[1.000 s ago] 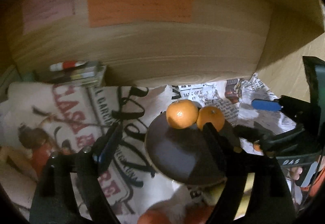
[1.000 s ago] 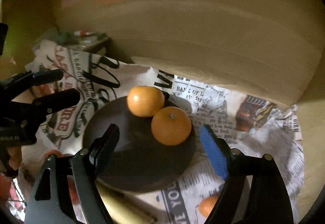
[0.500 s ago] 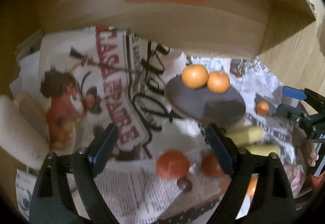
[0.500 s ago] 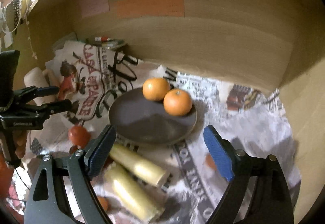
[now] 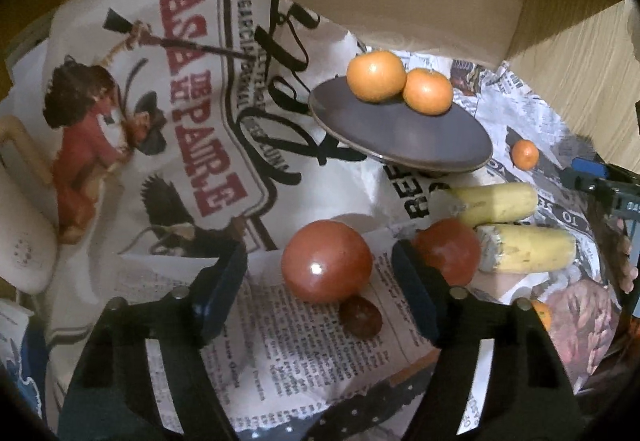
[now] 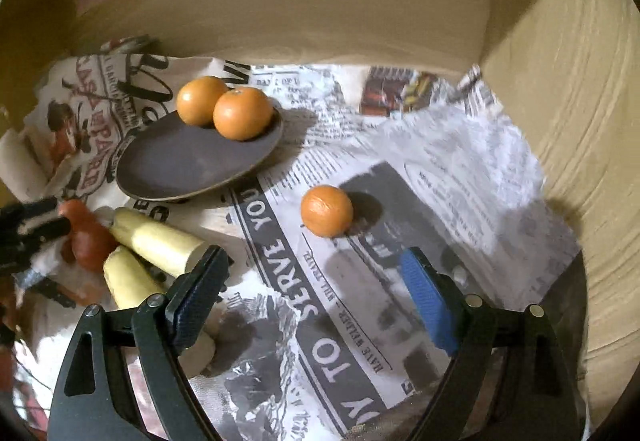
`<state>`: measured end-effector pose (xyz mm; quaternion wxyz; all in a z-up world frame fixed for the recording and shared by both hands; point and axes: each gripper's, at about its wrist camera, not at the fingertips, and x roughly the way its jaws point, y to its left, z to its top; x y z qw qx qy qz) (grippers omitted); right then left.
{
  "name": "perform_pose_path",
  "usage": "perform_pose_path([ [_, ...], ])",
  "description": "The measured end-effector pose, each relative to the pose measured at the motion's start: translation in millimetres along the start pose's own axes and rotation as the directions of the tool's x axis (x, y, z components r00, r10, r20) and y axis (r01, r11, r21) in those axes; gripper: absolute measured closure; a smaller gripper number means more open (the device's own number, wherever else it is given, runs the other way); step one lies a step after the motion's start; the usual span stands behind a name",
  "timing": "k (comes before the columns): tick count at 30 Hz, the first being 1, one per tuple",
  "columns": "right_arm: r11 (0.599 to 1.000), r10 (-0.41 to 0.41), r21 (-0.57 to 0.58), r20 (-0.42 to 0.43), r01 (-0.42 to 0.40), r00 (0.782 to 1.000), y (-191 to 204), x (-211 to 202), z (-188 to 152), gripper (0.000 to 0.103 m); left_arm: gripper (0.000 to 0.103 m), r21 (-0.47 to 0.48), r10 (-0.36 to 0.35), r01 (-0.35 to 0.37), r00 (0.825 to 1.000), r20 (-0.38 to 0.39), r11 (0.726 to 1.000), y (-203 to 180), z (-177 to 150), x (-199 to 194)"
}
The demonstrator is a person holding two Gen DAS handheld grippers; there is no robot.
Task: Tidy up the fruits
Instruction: 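Move both tools toward the two yellow corn cobs beside the plate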
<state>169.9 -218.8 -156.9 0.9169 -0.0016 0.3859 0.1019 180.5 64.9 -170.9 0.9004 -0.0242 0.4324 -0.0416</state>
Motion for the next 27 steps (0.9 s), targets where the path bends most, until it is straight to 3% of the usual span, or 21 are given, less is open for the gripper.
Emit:
perform_pose_path([
  [4, 0.999, 0.043, 0.005, 0.003, -0.043, 0.999, 6, -3, -6, 0.016, 0.043, -0.026, -0.022, 0.021, 0.999, -0.041, 0.999, 4, -1, 13],
  [12, 0.982, 0.178, -0.057, -0.015, -0.178, 0.984, 50, -6, -11, 0.016, 0.043, -0.042, -0.030, 0.029, 0.999, -0.034, 0.999, 6, -5, 9],
  [15, 0.971, 0.217, -0.091, -0.051, -0.221, 0.975, 72, 2, -11, 0.016, 0.038, -0.047, -0.030, 0.029, 0.999, -0.018, 0.998, 7, -6, -1],
  [19, 0.969, 0.197, -0.134, -0.096, -0.209, 0.976, 96, 19, -11, 0.016, 0.028, -0.037, -0.006, 0.007, 1.000, 0.027, 0.999, 8, -7, -17],
  [23, 0.976, 0.168, -0.121, -0.113, -0.182, 0.979, 104, 29, -9, 0.006, 0.027, -0.028, 0.003, -0.001, 0.998, 0.055, 1.000, 8, -7, -27],
  [27, 0.980, 0.117, -0.145, -0.116, -0.133, 0.986, 106, 32, -10, 0.007, 0.026, -0.020, -0.010, 0.011, 0.998, 0.064, 1.000, 5, -7, -32],
])
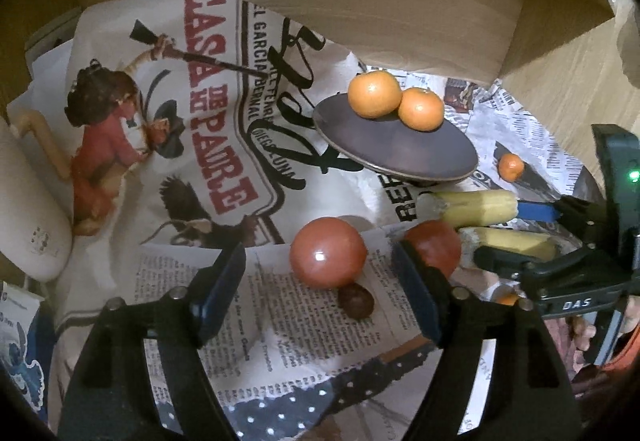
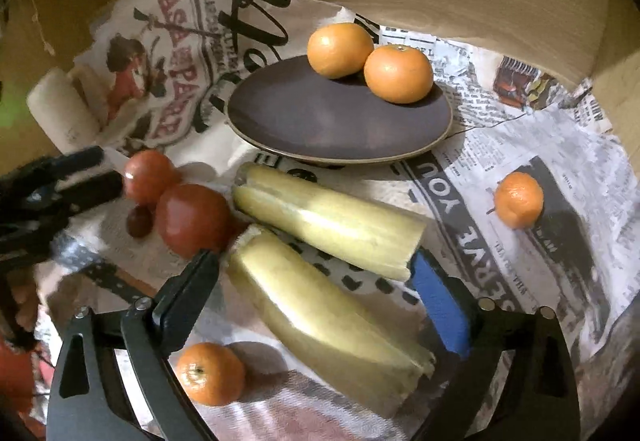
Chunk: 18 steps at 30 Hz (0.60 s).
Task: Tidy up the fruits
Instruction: 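Move both tools toward the two yellow corn cobs beside the plate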
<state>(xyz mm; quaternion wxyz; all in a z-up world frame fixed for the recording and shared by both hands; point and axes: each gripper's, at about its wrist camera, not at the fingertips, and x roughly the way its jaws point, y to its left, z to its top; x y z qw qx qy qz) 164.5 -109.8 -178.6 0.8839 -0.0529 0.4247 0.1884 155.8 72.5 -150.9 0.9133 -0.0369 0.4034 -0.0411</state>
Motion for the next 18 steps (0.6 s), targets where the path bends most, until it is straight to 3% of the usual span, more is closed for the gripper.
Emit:
perform_pose_path([
  [7, 0.998, 0.035, 0.055, -0.020, -0.034, 0.999, -19, -2, -8, 0.017, 0.026, 0.032, -0.041, 0.041, 0.999, 0.013, 0.999, -19, 2, -6],
  [13, 0.995, 0.031, 0.100, -0.026, -0.028, 0.999, -39, -18, -20, 0.017, 0.026, 0.057, -0.090, 0.090, 0.996, -0.005, 0.994, -41, 0, -4],
  [18, 0.999, 0.021, 0.042, -0.036, -0.020, 0.999, -45, -26, -29, 0.020, 0.025, 0.095, -0.099, 0.100, 0.995, -0.017, 0.990, -62, -1, 2],
])
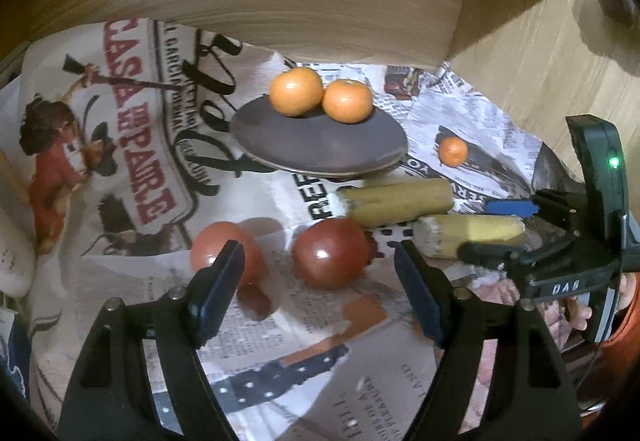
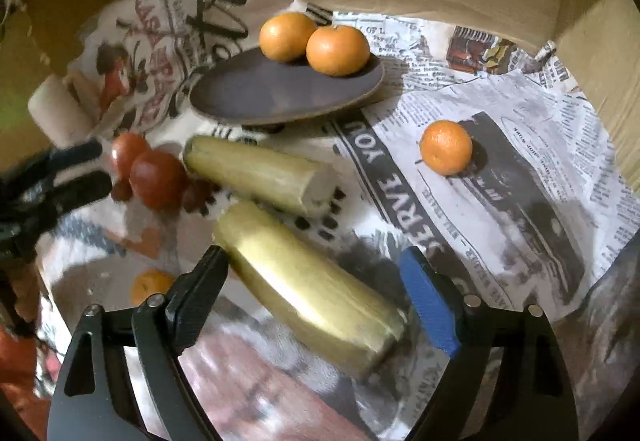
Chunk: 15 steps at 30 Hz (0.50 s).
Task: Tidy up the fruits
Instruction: 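Move both tools toward the two yellow corn cobs beside the plate, then grasp a yellow corn cob with the right gripper and lift it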
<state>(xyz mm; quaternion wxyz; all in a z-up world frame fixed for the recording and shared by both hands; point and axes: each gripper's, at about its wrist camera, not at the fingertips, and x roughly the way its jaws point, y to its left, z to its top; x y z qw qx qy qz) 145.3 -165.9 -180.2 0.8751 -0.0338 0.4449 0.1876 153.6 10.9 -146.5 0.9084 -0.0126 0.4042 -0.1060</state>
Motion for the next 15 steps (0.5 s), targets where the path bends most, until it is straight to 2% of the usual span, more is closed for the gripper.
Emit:
perform_pose_path([
  [3, 0.999, -0.002, -0.044, -0.006, 0.002, 1.000, 5, 3, -2, 0.023, 0.025, 0.007, 0.005, -0.005, 1.000, -0.009, 1.000, -6, 1, 5],
  [6, 0.995, 0.004, -0.099, 0.001, -0.004, 1.000, 12, 6, 2, 0.031, 0.025, 0.012, 0.010, -0.010, 1.000, -0.017, 1.000, -9, 1, 9],
  [8, 0.991, 0.012, -0.134, 0.005, -0.012, 1.000, 16, 5, 2, 0.043, 0.025, 0.016, 0.014, -0.014, 1.000, -0.022, 1.000, -10, 2, 11],
  [11, 0.986, 0.034, -0.161, 0.017, -0.031, 0.999, 18, 0, -4, 0.056, 0.025, 0.025, 0.018, -0.017, 0.999, -0.031, 1.000, -12, 5, 16],
  [15, 0.989, 0.059, -0.140, 0.033, -0.054, 0.998, 14, -12, -15, 0.064, 0.025, 0.041, 0.009, -0.007, 0.999, -0.049, 0.999, -15, 14, 28],
])
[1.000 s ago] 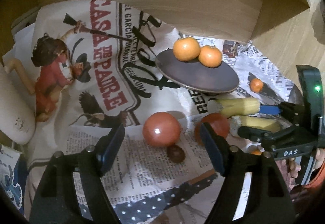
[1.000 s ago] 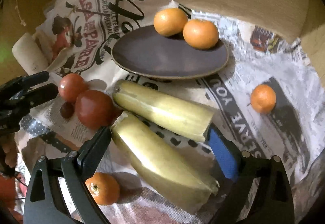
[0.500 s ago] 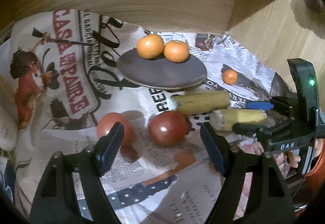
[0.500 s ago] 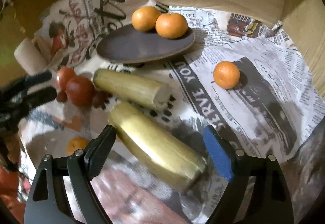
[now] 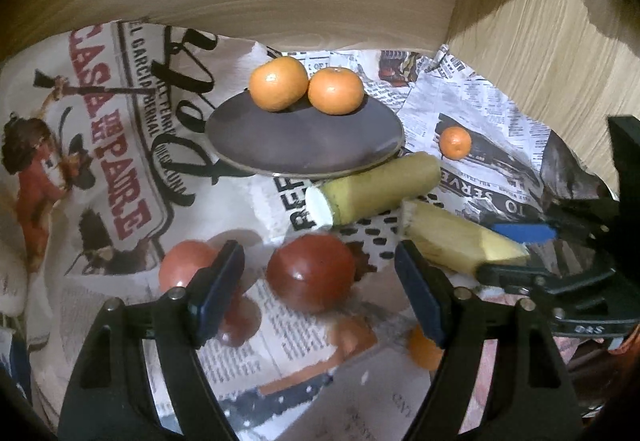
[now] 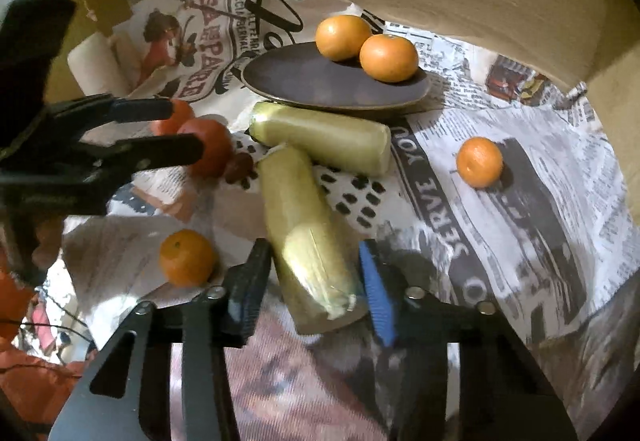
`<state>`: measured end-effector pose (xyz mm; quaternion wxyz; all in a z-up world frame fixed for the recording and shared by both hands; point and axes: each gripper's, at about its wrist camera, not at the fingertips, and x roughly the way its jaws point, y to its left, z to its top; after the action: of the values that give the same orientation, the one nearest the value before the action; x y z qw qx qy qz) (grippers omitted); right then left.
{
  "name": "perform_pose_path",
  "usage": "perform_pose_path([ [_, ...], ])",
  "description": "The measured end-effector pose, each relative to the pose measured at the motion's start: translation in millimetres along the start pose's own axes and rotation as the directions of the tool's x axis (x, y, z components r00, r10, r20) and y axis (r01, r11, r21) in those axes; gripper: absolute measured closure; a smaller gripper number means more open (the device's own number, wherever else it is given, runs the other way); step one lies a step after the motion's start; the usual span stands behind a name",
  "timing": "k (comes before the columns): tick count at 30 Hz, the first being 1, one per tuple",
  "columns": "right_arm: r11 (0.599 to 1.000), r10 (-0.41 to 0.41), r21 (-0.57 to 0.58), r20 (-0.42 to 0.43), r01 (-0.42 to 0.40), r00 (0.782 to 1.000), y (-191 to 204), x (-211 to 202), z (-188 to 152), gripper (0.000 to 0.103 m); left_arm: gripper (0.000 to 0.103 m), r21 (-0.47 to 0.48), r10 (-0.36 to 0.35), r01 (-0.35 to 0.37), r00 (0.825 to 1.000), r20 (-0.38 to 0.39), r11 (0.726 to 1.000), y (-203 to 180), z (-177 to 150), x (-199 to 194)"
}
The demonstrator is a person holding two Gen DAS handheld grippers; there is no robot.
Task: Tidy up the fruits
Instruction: 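Grasp a yellow corn cob with the right gripper and lift it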
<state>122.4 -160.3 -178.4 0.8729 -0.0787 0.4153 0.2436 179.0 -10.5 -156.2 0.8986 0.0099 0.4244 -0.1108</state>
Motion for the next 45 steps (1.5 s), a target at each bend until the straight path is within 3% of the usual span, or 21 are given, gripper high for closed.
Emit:
perform_pose_path([
  [8, 0.990, -0.083, 0.113, 0.013, 0.081, 0.996, -26, -26, -22, 0.066, 0.025, 0.048, -0.029, 0.031, 0.999, -0.044, 0.998, -11, 17, 27],
  [13, 0.983, -0.137, 0.129, 0.020, 0.133, 0.990, -32, -34, -18, 0.066, 0.025, 0.083, -0.025, 0.032, 0.997, -0.077, 0.996, -18, 26, 44],
  [20, 0.989, -0.080, 0.133, 0.118, 0.064, 0.990, -31, -33, 23, 0.064, 0.027, 0.096, -0.070, 0.080, 0.992, -0.109, 0.992, -25, 32, 56],
  [27, 0.982, 0.015, 0.185, 0.059, -0.026, 0.998, -45, 13, 53, 0.064, 0.032, 0.100, -0.093, 0.106, 0.988, -0.120, 0.989, -26, 35, 63],
  [30, 0.980, 0.030, 0.197, 0.031, -0.035, 0.999, -47, 27, 58, 0.065, 0.044, 0.108, -0.136, 0.149, 0.983, -0.126, 0.983, -29, 36, 60],
  [39, 0.982, 0.039, 0.183, 0.006, -0.039, 0.999, -50, 27, 57, 0.059, 0.047, 0.162, -0.168, 0.188, 0.977, -0.132, 0.969, -46, 21, 37],
  [42, 0.982, 0.047, 0.181, 0.007, -0.048, 0.999, -52, 22, 52, 0.059, 0.051, 0.194, -0.127, 0.148, 0.985, -0.113, 0.970, -49, 17, 26],
  [45, 0.984, -0.001, 0.178, 0.043, -0.007, 0.999, -53, 7, 44, 0.059, 0.051, 0.209, -0.110, 0.125, 0.991, -0.082, 0.970, -49, 21, 18],
])
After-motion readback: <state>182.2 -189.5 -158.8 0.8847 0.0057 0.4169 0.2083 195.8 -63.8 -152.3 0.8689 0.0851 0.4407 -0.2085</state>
